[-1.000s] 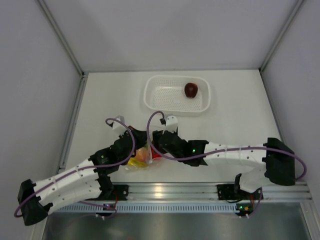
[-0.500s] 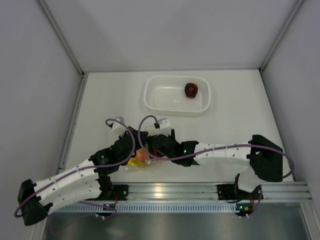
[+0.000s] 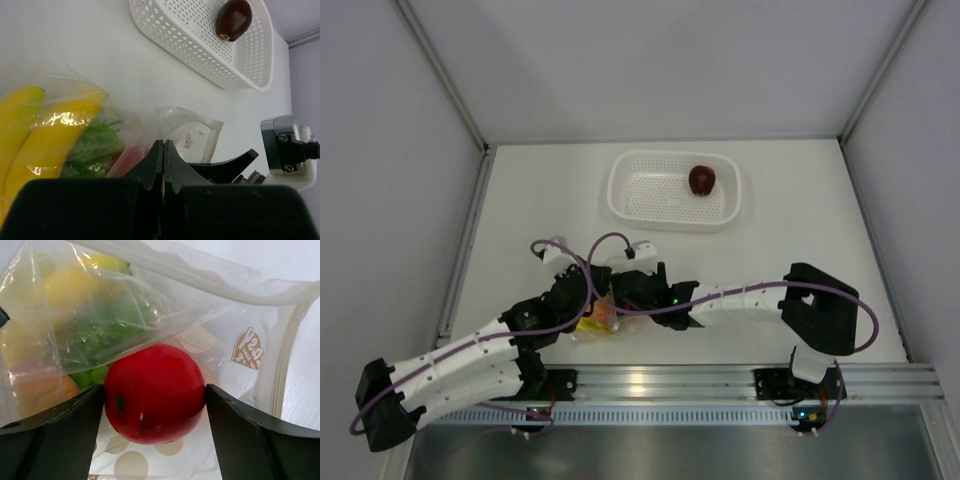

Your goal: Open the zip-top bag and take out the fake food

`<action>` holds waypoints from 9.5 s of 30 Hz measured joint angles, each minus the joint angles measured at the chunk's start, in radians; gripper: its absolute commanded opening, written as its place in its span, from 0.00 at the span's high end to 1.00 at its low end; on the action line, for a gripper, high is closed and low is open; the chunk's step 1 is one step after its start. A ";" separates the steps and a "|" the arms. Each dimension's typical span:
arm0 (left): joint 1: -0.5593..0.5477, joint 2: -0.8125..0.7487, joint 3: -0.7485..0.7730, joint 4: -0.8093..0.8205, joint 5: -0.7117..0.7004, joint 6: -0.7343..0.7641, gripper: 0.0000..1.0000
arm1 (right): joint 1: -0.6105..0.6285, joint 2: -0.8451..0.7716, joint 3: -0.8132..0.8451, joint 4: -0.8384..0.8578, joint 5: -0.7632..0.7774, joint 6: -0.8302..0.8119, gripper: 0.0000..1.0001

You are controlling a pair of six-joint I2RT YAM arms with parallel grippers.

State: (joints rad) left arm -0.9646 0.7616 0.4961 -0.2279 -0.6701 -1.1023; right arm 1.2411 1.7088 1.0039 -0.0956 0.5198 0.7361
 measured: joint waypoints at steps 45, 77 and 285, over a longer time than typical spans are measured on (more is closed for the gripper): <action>-0.004 0.020 0.000 0.011 0.000 0.005 1.00 | -0.013 -0.276 -0.057 -0.032 -0.147 -0.197 0.78; -0.005 0.006 0.108 -0.014 0.025 0.086 1.00 | -0.734 0.239 0.601 -0.376 -0.121 -0.499 0.00; -0.006 0.198 0.336 -0.057 0.154 0.147 1.00 | -0.269 -0.322 -0.078 -0.027 -0.436 -0.048 0.50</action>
State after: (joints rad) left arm -0.9707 0.9600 0.8322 -0.2848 -0.5156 -0.9550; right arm 0.9718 1.3872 0.9260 -0.1226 0.0834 0.6880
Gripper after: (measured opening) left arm 0.015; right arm 0.504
